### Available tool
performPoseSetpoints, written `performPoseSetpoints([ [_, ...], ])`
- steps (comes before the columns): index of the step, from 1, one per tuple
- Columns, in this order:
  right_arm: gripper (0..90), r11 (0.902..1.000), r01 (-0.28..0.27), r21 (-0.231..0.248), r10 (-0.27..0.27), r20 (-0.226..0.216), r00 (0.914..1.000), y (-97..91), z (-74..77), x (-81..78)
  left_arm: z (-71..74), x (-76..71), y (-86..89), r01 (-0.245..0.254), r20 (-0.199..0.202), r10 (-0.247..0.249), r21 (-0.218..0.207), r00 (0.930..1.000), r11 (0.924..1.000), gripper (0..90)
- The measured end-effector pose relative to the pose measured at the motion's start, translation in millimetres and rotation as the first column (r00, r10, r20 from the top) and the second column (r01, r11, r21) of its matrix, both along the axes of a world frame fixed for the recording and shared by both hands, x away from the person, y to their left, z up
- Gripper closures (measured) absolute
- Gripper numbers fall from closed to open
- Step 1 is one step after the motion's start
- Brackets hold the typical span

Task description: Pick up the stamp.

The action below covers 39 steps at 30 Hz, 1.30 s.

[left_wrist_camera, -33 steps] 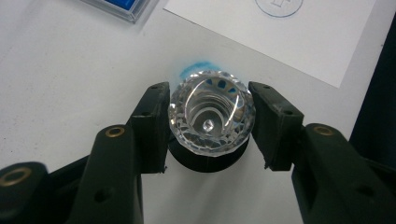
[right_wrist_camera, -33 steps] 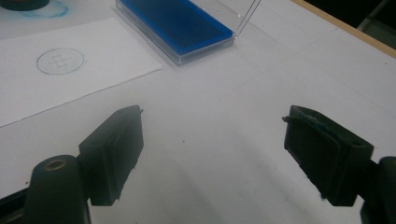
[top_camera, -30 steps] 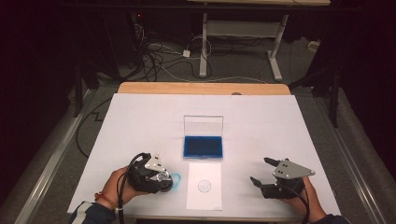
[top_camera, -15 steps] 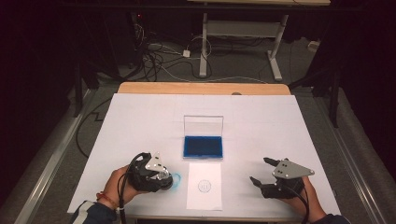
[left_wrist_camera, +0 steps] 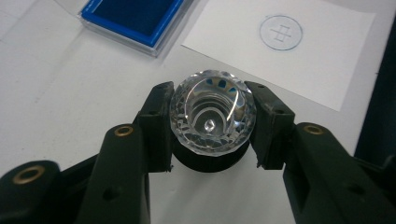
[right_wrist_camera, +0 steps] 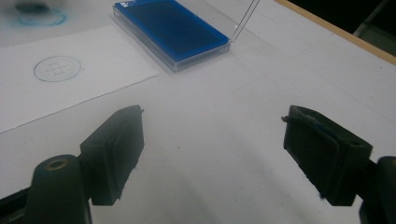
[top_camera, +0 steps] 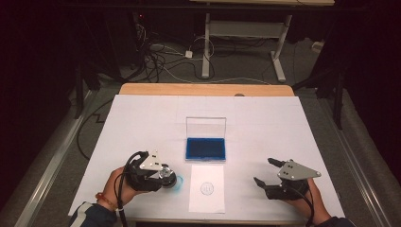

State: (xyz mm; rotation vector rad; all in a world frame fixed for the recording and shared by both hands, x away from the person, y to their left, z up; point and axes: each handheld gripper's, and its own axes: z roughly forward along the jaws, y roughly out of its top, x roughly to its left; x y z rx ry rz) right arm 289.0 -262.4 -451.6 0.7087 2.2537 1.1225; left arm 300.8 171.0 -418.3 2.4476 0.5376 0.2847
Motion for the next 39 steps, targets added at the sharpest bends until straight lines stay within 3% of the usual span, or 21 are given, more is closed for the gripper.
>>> performPoseSetpoints([
  [4,20.0,1.0000,0.002,-0.002,-0.002,0.006,1.0000,-1.1,0.2,-2.4,2.4,0.8,-0.6,-0.012,0.020,0.012,0.000,0.9997,0.9999,54.2],
  [6,19.5,0.9998,-0.010,0.020,0.009,0.013,0.9999,-3.9,1.0,-4.6,3.3,1.3,-0.8,-0.005,0.023,0.005,0.008,0.9997,1.0000,54.2],
  [13,18.6,0.9993,-0.003,0.038,0.002,0.024,0.9997,-3.6,2.2,-4.8,12.6,3.0,-2.7,0.001,0.052,0.000,-0.019,0.9986,0.9998,54.2],
  [20,18.6,0.9996,0.000,0.030,-0.001,0.019,0.9998,-2.1,1.6,-5.0,20.6,7.1,-7.0,0.020,0.069,-0.018,-0.035,0.9974,0.9992,54.2],
  [25,18.8,0.9997,0.002,0.026,-0.002,0.018,0.9998,-1.4,1.0,-3.9,23.6,7.8,-10.9,0.049,0.074,-0.048,-0.018,0.9961,0.9986,54.2],
  [39,18.9,0.9998,-0.015,0.008,0.015,0.004,0.9999,2.3,-2.5,-0.9,29.7,10.0,-18.2,0.057,0.091,-0.054,-0.031,0.9944,0.9979,54.2],
])
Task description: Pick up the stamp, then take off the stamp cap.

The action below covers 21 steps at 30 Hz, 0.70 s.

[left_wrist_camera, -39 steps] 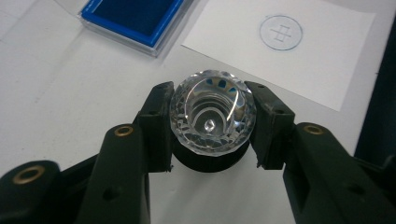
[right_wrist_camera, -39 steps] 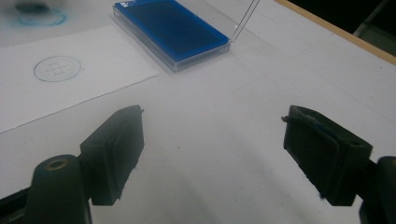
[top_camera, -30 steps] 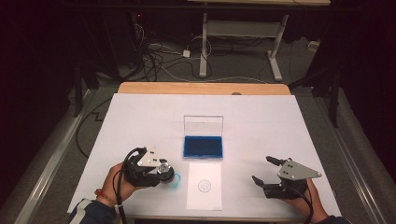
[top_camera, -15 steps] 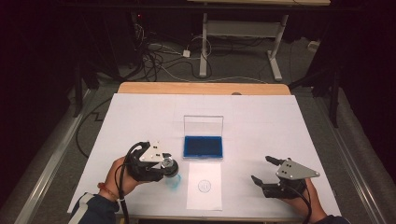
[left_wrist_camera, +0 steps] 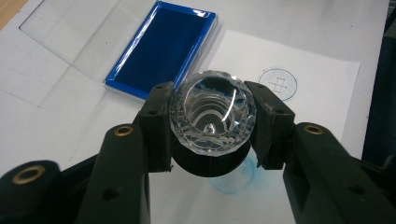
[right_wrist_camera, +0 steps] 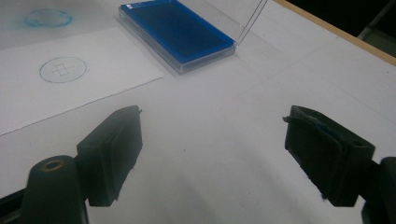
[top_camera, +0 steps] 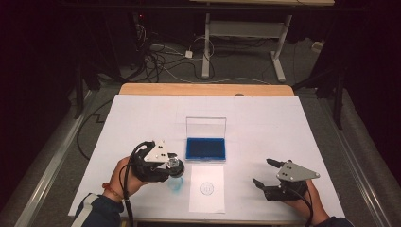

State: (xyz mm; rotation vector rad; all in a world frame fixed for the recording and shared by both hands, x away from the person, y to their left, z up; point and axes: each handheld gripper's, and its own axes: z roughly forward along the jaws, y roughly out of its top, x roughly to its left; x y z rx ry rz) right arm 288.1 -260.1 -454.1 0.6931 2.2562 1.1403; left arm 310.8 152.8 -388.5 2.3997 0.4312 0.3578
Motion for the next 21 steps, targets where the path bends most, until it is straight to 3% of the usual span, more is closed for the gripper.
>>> performPoseSetpoints([
  [21,19.2,0.9998,-0.016,0.009,0.016,-0.023,0.9996,11.0,-4.3,2.2,7.8,7.1,-15.4,0.038,0.021,-0.038,-0.024,0.9991,0.9990,54.2],
])
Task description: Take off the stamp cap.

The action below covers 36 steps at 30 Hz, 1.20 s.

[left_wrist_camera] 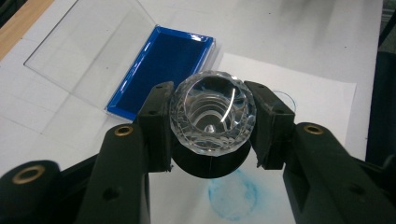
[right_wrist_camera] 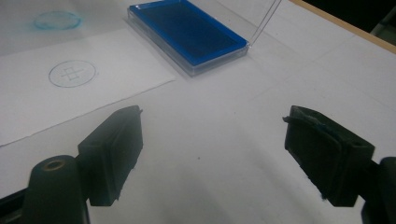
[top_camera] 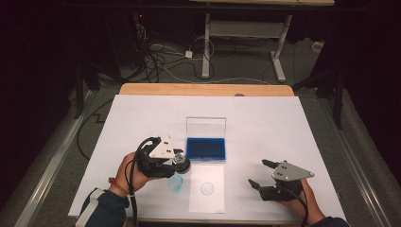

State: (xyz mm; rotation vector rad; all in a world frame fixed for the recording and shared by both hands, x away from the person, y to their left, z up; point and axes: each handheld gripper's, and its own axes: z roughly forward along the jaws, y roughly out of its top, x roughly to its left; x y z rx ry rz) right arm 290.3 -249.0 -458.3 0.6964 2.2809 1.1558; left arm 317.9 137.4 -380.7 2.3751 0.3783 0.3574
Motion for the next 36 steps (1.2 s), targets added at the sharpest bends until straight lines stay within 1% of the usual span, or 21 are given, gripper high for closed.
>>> performPoseSetpoints([
  [5,18.8,0.9994,-0.033,-0.011,0.033,0.007,0.9994,12.8,0.0,-1.8,0.3,2.9,-9.3,0.012,-0.005,-0.012,-0.015,0.9999,0.9998,54.2],
  [6,18.5,0.9994,-0.031,-0.017,0.031,0.016,0.9994,15.0,0.3,-2.1,1.1,3.9,-11.2,0.020,-0.008,-0.020,-0.020,0.9998,0.9996,54.2],
  [8,17.4,0.9989,-0.046,0.002,0.046,0.012,0.9989,18.8,2.2,-1.2,2.8,4.0,-15.7,0.032,-0.004,-0.032,-0.024,0.9995,0.9992,54.2],
  [9,17.4,0.9989,-0.046,0.002,0.046,0.012,0.9989,18.8,2.2,-1.2,3.4,3.8,-18.0,0.031,-0.001,-0.031,-0.026,0.9995,0.9992,54.2],
  [10,17.2,0.9987,-0.051,0.003,0.051,0.021,0.9985,23.9,4.3,-1.1,4.1,4.2,-20.2,0.038,-0.006,-0.038,-0.026,0.9993,0.9989,54.2],
  [12,17.2,0.9974,-0.071,0.015,0.071,0.016,0.9974,29.8,5.7,-1.4,5.4,3.5,-24.4,0.041,-0.002,-0.041,-0.030,0.9992,0.9987,54.2],
  [13,17.2,0.9974,-0.071,0.015,0.071,0.016,0.9974,29.8,5.7,-1.4,6.3,3.1,-26.3,0.047,-0.004,-0.047,-0.031,0.9989,0.9984,54.2],
  [14,17.2,0.9969,-0.078,0.010,0.078,0.018,0.9968,33.8,5.8,-1.7,7.3,2.5,-28.2,0.052,-0.002,-0.052,-0.035,0.9987,0.9980,54.2],
  [15,18.0,0.9957,-0.093,-0.004,0.093,0.020,0.9955,42.5,5.4,-1.8,9.1,1.5,-32.0,0.061,-0.002,-0.061,-0.046,0.9981,0.9971,54.2],
  [16,18.0,0.9957,-0.093,-0.004,0.093,0.020,0.9955,42.5,5.4,-1.8,9.1,1.5,-32.0,0.061,-0.002,-0.061,-0.046,0.9981,0.9971,54.2],
  [17,18.8,0.9938,-0.111,0.001,0.111,0.019,0.9936,51.7,5.4,-1.1,10.0,1.2,-34.0,0.065,-0.002,-0.066,-0.048,0.9978,0.9967,54.2],
  [21,19.4,0.9888,-0.146,0.029,0.146,0.021,0.9891,71.0,7.7,2.4,13.2,0.6,-42.4,0.092,0.001,-0.092,-0.067,0.9958,0.9935,54.2],
  [22,19.4,0.9873,-0.156,0.030,0.155,0.021,0.9876,75.8,8.1,3.3,13.5,0.3,-44.4,0.095,0.005,-0.094,-0.068,0.9955,0.9932,54.2],
  [24,19.3,0.9836,-0.177,0.035,0.177,0.014,0.9842,85.4,7.3,4.6,13.3,0.7,-47.8,0.103,-0.001,-0.104,-0.075,0.9946,0.9918,54.2],
  [27,19.3,0.9817,-0.189,0.026,0.189,0.013,0.9820,99.0,3.9,6.2,11.8,0.9,-52.2,0.106,-0.004,-0.106,-0.074,0.9943,0.9916,54.2],
  [28,19.3,0.9817,-0.189,0.026,0.189,0.013,0.9820,99.0,3.9,6.2,11.2,0.9,-53.2,0.105,-0.006,-0.106,-0.078,0.9943,0.9913,54.2],
  [29,19.3,0.9810,-0.192,0.027,0.192,0.016,0.9813,106.4,2.1,7.8,10.7,0.8,-54.0,0.102,-0.005,-0.103,-0.077,0.9947,0.9917,54.2],
  [30,19.3,0.9816,-0.189,0.026,0.189,0.021,0.9818,109.7,1.7,8.2,10.2,0.8,-54.6,0.101,-0.008,-0.102,-0.081,0.9948,0.9916,54.2],
  [32,19.3,0.9789,-0.201,0.038,0.200,0.026,0.9795,115.3,1.3,9.3,9.3,0.5,-55.6,0.097,-0.011,-0.098,-0.090,0.9951,0.9912,54.2],
  [33,19.3,0.9789,-0.201,0.038,0.200,0.026,0.9795,115.3,1.3,9.3,9.3,0.5,-55.6,0.097,-0.011,-0.098,-0.090,0.9951,0.9912,54.2],
  [36,20.4,0.9773,-0.208,0.041,0.206,0.042,0.9776,125.3,0.6,10.4,8.2,-0.6,-58.0,0.101,-0.012,-0.103,-0.088,0.9947,0.9909,54.2],
])
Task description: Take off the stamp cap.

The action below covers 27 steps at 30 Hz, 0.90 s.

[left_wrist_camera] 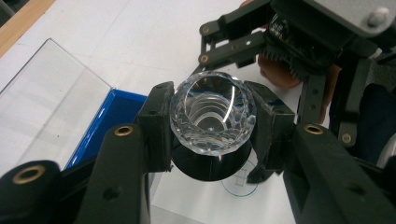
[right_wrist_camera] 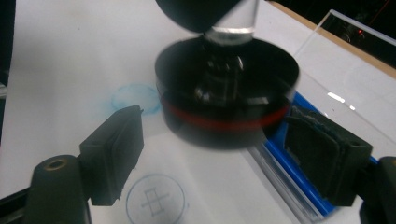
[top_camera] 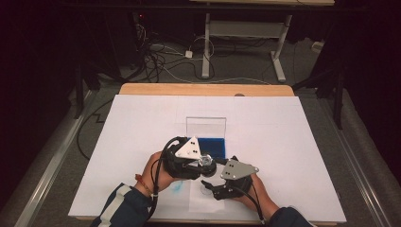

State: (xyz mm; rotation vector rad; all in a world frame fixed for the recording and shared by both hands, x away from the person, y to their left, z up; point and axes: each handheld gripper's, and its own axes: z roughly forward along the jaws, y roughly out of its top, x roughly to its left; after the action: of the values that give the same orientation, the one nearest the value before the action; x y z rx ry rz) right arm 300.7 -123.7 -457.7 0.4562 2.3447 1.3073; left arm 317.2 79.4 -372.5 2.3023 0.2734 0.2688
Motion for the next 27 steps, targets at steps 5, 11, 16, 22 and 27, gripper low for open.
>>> performPoseSetpoints([
  [5,24.5,0.9997,-0.008,0.025,0.007,0.017,0.9998,6.0,2.0,-0.5,-0.3,0.2,-0.9,-0.004,-0.006,0.004,-0.010,1.0000,0.9999,54.2],
  [11,26.9,0.9996,0.009,0.026,-0.010,0.029,0.9995,9.4,0.2,0.5,-1.1,0.1,-1.9,-0.007,-0.009,0.007,-0.016,0.9999,0.9998,54.2],
  [16,30.8,0.9992,0.020,0.033,-0.022,0.058,0.9981,9.6,1.1,-0.7,-3.0,1.0,-2.0,-0.014,-0.016,0.014,-0.026,0.9998,0.9996,54.1],
  [22,36.5,0.9990,0.037,0.027,-0.039,0.078,0.9962,9.3,0.0,-1.6,-5.1,3.1,-0.7,-0.025,-0.029,0.024,-0.036,0.9993,0.9990,54.1],
  [27,35.0,0.9989,0.039,0.027,-0.041,0.078,0.9961,9.6,-1.2,-1.8,-5.5,4.2,0.8,-0.038,-0.043,0.035,-0.073,0.9985,0.9966,54.1],
])
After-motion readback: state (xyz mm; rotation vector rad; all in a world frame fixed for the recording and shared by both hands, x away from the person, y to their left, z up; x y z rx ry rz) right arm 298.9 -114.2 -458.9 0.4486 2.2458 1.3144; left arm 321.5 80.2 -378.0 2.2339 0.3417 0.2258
